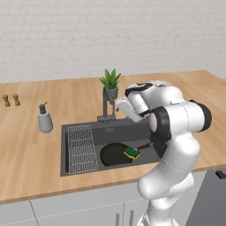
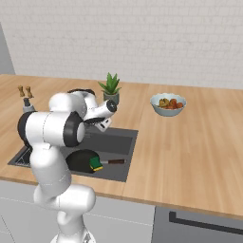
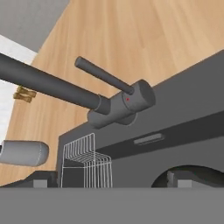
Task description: Pick the pan and sponge and place them into the sink. Then turn on the water.
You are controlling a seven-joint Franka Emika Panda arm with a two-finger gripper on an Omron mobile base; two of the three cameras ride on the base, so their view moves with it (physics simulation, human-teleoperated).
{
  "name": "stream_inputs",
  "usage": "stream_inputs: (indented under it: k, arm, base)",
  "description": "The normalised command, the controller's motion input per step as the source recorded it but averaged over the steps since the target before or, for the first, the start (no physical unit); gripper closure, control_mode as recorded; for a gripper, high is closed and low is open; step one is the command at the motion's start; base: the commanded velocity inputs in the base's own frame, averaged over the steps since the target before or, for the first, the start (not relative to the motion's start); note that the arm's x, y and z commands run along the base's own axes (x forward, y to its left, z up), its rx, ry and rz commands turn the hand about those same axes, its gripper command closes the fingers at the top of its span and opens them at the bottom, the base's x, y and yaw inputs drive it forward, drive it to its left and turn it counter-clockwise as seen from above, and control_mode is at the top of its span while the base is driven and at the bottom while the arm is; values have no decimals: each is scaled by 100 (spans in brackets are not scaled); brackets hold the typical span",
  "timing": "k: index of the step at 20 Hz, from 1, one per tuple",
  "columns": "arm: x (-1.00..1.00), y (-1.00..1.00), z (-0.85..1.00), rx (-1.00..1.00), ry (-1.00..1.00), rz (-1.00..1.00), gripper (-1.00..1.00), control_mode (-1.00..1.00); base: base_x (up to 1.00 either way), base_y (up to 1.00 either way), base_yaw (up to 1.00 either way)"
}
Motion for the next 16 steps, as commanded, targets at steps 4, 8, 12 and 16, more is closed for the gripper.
stream_inputs:
  k: [4,8,12,16]
  arm:
    - [16,0,-23,3,-5,0,-100,-100]
    - [17,0,-18,3,-4,0,-100,-100]
    - [14,3,-12,3,-1,0,-100,-100]
    - [17,4,-6,4,0,0,-100,-100]
  base:
    - [0,0,0]
    - [0,0,0]
    - [0,0,0]
    - [0,0,0]
